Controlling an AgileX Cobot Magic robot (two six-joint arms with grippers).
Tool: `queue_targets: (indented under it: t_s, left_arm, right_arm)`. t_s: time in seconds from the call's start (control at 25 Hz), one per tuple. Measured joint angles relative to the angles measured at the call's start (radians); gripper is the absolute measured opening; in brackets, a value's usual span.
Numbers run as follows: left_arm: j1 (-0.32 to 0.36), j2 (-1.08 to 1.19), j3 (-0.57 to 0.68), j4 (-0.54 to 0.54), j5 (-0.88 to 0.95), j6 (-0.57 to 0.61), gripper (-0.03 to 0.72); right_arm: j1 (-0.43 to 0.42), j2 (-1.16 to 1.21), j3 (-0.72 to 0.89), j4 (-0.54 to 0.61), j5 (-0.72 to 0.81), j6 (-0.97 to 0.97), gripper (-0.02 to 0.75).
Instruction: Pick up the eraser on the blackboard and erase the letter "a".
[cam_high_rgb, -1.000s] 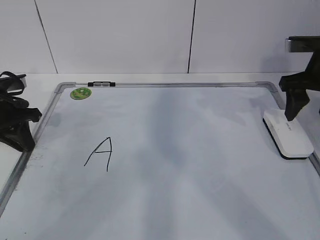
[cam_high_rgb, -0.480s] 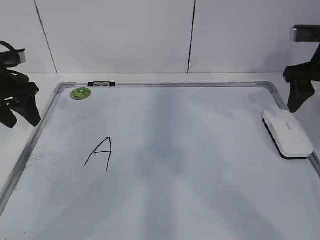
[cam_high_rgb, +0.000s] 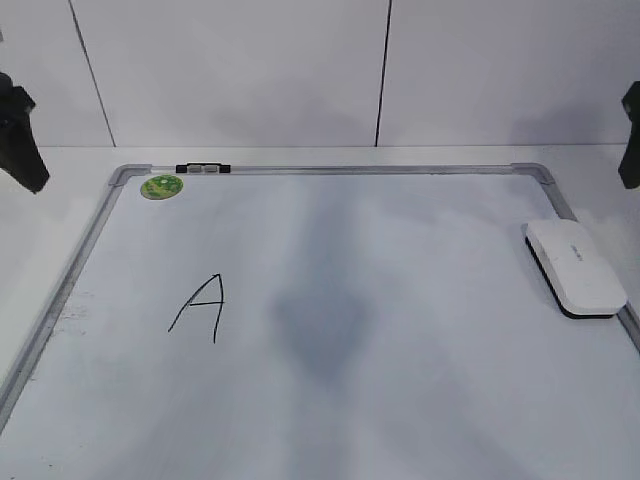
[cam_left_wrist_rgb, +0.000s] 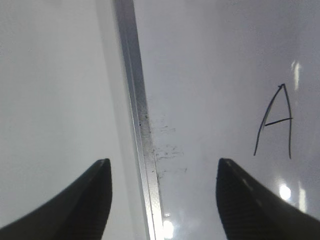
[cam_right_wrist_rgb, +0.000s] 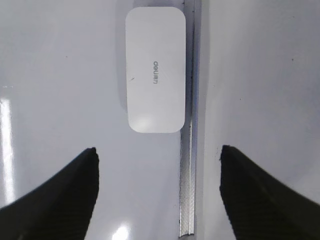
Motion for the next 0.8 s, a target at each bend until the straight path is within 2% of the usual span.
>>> queue_targets:
  t_s: [0.16, 0.32, 0.8]
  left_arm:
    - [-0.001, -0.113, 0.005, 0.000, 0.004, -0.015, 0.491]
    - [-0.001, -0.251, 0.063, 0.000, 0.013, -0.020, 0.491]
    - [-0.001, -0.693, 0.396, 0.000, 0.024, -0.023, 0.491]
  right_arm:
    - [0.000, -0.083, 0.057, 0.000, 0.002, -0.009, 0.593]
    - [0.000, -0.183, 0.133, 0.000, 0.003, -0.011, 0.593]
    - [0.000, -0.584, 0.387, 0.001, 0.017, -0.013, 0.593]
